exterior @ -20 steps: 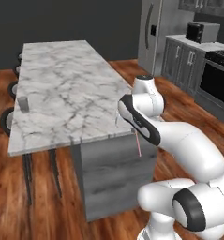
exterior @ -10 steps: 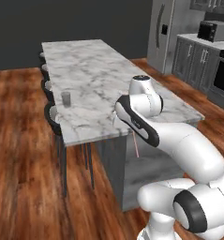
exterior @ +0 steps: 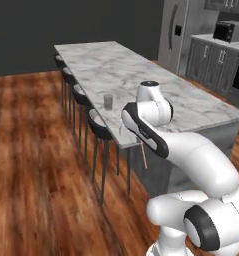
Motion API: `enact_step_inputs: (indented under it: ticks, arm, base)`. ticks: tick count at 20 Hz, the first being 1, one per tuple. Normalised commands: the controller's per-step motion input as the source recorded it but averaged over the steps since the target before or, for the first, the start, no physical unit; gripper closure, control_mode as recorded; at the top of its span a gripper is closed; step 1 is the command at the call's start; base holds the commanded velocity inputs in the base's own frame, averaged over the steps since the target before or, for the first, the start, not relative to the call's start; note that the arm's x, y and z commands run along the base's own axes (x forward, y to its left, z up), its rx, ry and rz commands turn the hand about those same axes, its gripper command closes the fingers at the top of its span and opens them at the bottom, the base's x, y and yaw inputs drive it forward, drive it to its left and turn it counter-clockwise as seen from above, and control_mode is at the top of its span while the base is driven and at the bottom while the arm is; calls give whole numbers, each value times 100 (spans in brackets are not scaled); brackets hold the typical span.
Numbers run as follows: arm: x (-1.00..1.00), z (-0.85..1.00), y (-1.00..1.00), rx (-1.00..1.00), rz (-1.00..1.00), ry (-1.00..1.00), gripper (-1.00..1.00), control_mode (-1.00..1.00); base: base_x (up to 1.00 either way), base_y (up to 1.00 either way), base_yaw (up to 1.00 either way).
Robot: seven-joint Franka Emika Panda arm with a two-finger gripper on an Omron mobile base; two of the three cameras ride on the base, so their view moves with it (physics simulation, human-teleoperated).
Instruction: Take a straw from the drawer in front and place it inside the glass cup on the dining counter.
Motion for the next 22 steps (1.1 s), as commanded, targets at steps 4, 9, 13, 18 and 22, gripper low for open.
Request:
enact_step_inputs:
  ticks: [4, 9, 13, 18, 22]
  arm:
    - [0, 0, 0, 0, 0, 0, 100, 100]
    - [0, 0, 0, 0, 0, 0, 100, 100]
    - [0, 0, 0, 0, 0, 0, 100, 100]
    - [0, 0, 0, 0, 0, 0, 100, 100]
    - [0, 0, 0, 0, 0, 0, 100, 100]
  base:
    - [42, 100, -30]
    - [61, 100, -40]
    - [67, 100, -41]
    - [57, 97, -43]
    - [35, 84, -49]
